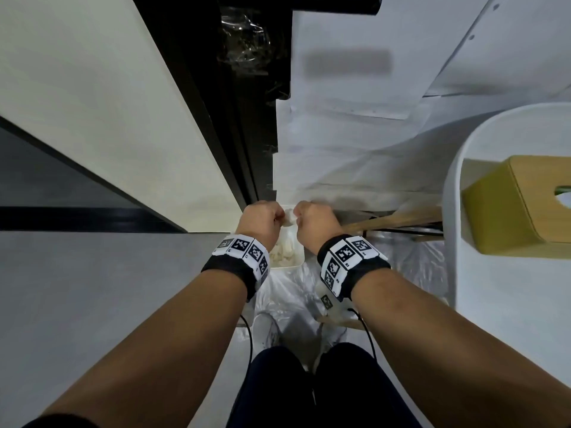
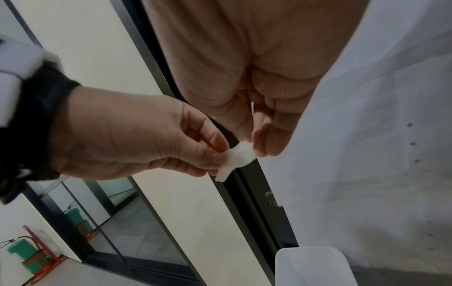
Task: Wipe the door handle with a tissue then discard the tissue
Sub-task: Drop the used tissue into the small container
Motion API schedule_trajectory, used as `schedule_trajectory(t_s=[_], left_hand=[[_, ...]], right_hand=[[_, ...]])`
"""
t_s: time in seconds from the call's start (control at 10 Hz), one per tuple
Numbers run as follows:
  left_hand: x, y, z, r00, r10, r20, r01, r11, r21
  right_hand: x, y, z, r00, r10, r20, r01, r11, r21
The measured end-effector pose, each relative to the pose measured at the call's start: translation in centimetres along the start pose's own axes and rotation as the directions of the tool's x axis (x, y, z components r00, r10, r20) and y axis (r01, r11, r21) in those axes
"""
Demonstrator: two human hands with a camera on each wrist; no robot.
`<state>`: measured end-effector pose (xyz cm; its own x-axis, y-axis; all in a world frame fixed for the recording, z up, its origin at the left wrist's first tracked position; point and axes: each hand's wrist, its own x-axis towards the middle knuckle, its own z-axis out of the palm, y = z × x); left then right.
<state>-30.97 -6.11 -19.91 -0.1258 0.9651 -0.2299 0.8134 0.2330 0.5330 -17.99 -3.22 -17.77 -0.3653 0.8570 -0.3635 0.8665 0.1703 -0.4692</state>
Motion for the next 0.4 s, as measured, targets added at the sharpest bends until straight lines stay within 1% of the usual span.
schedule_trajectory(t_s=[0.1,0.2,0.3,0.4], left_hand=[[0.40,-0.54,0.35,0.999,-0.030,0.030,0.030,0.999,0.024],[0.58,-1.00,0.45,0.987,-0.078,0.141,0.065,0.994,0.093],[0.54,-1.29,0.72,0.980,-0.106,0.171,0.085,0.988,0.125],[0.80,-1.41,0.53,0.979,-0.127,0.158,0.105,0.985,0.138]], right_hand=[[0.48,0.34,0.96,1.000,0.008,0.014,-0.008,1.000,-0.015],[0.80,0.64,1.45,0.998,0.037,0.052,-0.035,0.999,-0.039],[1.09,0.98,1.56,0.998,0.043,0.053,-0.041,0.998,-0.041],[1.12,1.24,1.21,0.999,0.050,0.022,-0.049,0.998,-0.027]])
